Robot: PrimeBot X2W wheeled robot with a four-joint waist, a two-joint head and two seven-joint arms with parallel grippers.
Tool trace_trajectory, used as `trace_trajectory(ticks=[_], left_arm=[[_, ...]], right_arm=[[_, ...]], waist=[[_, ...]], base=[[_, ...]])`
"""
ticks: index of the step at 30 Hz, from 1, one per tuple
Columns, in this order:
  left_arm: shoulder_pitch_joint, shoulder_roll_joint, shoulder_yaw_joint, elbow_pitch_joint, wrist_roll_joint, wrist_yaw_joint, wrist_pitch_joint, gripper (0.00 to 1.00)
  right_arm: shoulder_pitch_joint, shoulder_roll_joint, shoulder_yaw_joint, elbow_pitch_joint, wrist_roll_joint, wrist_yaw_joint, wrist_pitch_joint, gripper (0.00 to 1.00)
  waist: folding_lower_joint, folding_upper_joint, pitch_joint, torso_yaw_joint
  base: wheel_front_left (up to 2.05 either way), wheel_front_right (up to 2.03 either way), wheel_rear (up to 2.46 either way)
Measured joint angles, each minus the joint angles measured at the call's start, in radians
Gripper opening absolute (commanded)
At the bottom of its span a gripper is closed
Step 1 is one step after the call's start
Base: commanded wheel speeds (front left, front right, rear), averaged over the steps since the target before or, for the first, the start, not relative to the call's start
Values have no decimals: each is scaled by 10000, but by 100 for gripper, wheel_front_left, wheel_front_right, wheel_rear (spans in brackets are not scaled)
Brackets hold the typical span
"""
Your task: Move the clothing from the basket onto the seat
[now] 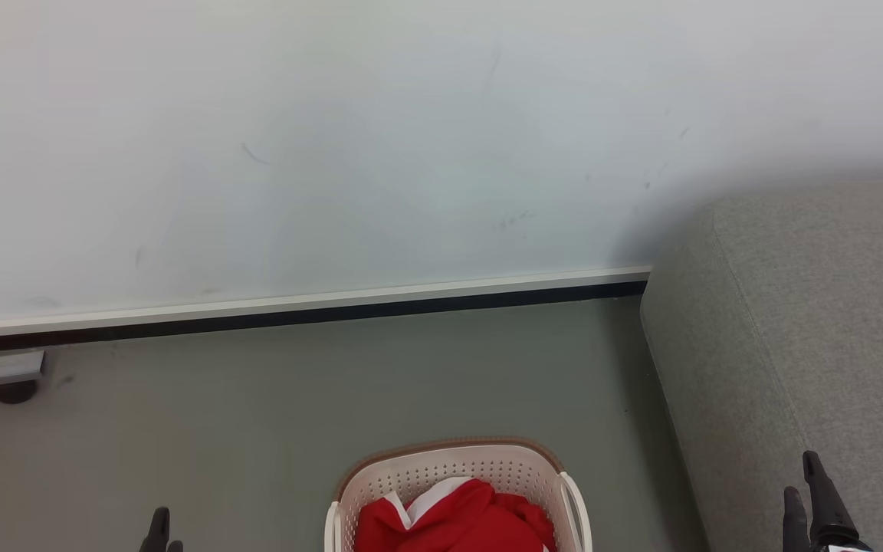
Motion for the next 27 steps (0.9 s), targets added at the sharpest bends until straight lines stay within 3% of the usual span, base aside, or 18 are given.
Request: trace_trajectory(ticks=[9,27], left_arm=[[77,6,-194,-6,897,63,-368,100],[360,15,-677,-270,4424,144,-1127,100]], right_arm=[[-44,234,-75,345,-1062,0,-71,100],[-228,662,-165,872,-5279,0,-2,100]], waist=[[0,0,-87,-5],[0,0,-294,6]], base=[[0,0,0],[0,0,0]])
